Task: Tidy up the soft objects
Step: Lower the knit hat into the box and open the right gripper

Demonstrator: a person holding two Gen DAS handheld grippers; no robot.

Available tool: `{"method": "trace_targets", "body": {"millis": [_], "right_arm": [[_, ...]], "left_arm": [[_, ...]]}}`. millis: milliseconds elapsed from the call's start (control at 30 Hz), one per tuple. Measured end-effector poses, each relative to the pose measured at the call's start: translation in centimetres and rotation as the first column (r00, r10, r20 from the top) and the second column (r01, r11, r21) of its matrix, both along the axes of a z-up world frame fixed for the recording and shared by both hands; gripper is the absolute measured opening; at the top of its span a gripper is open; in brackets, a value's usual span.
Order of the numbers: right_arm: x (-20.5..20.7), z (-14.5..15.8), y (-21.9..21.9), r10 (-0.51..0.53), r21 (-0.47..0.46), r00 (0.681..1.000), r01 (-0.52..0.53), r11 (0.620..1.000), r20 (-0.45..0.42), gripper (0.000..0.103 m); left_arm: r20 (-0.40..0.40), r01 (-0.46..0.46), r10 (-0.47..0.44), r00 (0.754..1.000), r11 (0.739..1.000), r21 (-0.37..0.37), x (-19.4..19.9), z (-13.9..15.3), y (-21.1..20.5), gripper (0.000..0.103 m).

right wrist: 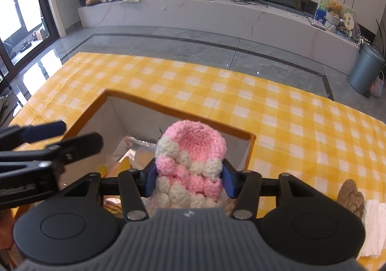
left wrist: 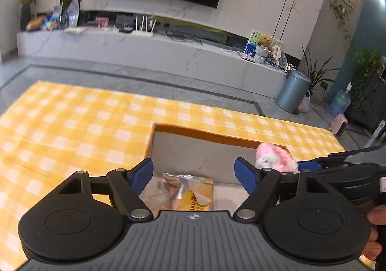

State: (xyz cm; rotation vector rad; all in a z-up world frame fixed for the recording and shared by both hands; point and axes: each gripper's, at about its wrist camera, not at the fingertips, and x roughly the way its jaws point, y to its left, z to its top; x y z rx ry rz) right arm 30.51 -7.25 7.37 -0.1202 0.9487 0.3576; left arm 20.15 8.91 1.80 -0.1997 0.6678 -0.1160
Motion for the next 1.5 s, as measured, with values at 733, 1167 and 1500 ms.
{"method": "trace_targets", "body": {"millis": [733, 1167, 1500], "right_arm": [[0.3, -6.0, 5.5, 0.049, -0.336, 0.998, -0.033, 0.941, 0.039, 0.06], [-1.7, -4.8, 6.7, 0.167, -0.359, 0.976, -0.108, 0.927, 0.138, 0.098], [-3.5, 0.2, 5.0, 0.181, -0.231, 0.964, -0.134, 0.964, 0.196, 0.1]], "left_arm": [[0.102, -0.072, 0.079, 0.992, 0.995, -0.065, -0.9, 0.8, 2.8, 0.089], [0.141, -0.114, 0.123, 0.982, 0.991, -0.065, -2.0, 1.9, 3.8, 0.089], [0.146, -0.114, 0.115, 0.983, 0.993, -0.019, -3.4, 4.1, 2.5, 0.086]]}}
